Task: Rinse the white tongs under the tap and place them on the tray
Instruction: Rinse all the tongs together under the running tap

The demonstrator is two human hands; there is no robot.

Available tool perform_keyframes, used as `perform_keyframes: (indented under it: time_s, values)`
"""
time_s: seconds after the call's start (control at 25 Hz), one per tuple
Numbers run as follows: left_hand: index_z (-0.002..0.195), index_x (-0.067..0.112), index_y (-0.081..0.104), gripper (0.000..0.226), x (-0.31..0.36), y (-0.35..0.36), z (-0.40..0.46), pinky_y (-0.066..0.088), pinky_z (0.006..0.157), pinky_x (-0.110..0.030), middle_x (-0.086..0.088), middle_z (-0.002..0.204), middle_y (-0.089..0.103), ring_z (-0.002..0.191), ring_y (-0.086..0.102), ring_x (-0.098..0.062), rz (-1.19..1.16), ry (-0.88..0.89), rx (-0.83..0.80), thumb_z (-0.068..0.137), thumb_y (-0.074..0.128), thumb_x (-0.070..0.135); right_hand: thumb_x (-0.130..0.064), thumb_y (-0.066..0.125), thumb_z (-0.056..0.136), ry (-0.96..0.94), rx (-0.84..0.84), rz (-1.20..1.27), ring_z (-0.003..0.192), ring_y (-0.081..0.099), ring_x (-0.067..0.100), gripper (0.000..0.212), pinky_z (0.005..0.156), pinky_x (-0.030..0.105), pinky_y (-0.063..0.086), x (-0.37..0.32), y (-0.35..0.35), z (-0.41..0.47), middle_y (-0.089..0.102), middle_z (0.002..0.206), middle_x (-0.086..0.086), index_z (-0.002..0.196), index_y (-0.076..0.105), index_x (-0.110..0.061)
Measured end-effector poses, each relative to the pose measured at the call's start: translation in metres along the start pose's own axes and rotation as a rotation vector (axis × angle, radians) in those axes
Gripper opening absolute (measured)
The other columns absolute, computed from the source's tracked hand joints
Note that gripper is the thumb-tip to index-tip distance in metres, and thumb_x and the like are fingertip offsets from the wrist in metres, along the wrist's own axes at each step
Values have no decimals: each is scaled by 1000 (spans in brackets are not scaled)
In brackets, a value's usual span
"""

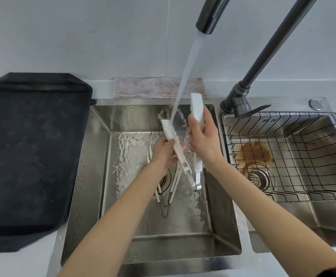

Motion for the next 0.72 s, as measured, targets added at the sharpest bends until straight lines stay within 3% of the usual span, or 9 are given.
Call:
perform_keyframes:
  time_s: [0.12, 0.24, 0.36, 0.56, 0.64, 0.72]
  values:
    - [117, 7, 48, 25, 8, 3, 4, 55, 59, -30, -13, 100, 60, 75, 62, -22, -97, -10, 16, 98, 38, 17, -33, 47, 95, 5, 6, 27, 50, 47, -8, 37, 41, 7, 36, 0, -6, -3, 48, 73, -18, 130, 43, -26]
    - [94, 10, 52, 20, 11, 8, 11, 54, 64, -30, -6, 79, 56, 66, 59, -17, -357, -98, -5, 97, 42, 26, -35, 45, 96, 42, 18, 73, 44, 43, -8, 31, 39, 7, 33, 8, -9, -6, 45, 67, -16, 126, 46, -28]
    - [83, 15, 54, 29, 10, 16, 9, 50, 47, -20, 2, 63, 49, 43, 51, -7, -395, -150, -98, 91, 47, 43, -40, 40, 96, 220, 82, 173, 39, 31, -4, 40, 34, 10, 25, 32, -12, -4, 38, 55, -14, 130, 45, -20]
    - [74, 18, 51, 40, 15, 17, 4, 29, 30, -14, 8, 40, 37, 29, 32, -4, -397, -96, -114, 85, 45, 56, -48, 31, 97, 488, 100, 271, 34, 20, 4, 32, 32, 16, 20, 63, -10, -6, 23, 39, -10, 118, 48, -33]
    - [69, 15, 49, 42, 23, 23, 1, 33, 32, -14, 5, 39, 43, 31, 37, -6, -500, -107, -178, 89, 44, 51, -52, 28, 96, 624, 106, 361, 28, 20, 4, 36, 28, 15, 19, 78, -8, -9, 22, 37, -11, 98, 52, -26]
    - [77, 9, 53, 36, 36, 30, -4, 45, 40, -17, -1, 54, 51, 41, 47, -8, -543, -82, -269, 94, 42, 38, -58, 28, 93, 775, 93, 490, 24, 20, 4, 46, 26, 13, 17, 94, 0, -17, 23, 35, -10, 75, 47, -20]
Point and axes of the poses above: each hand's wrist, its own z-axis towards the middle knuckle, its own y-axis out of the palm, x = y × z, the point moved 8 cm from there along z, towards the middle knuckle
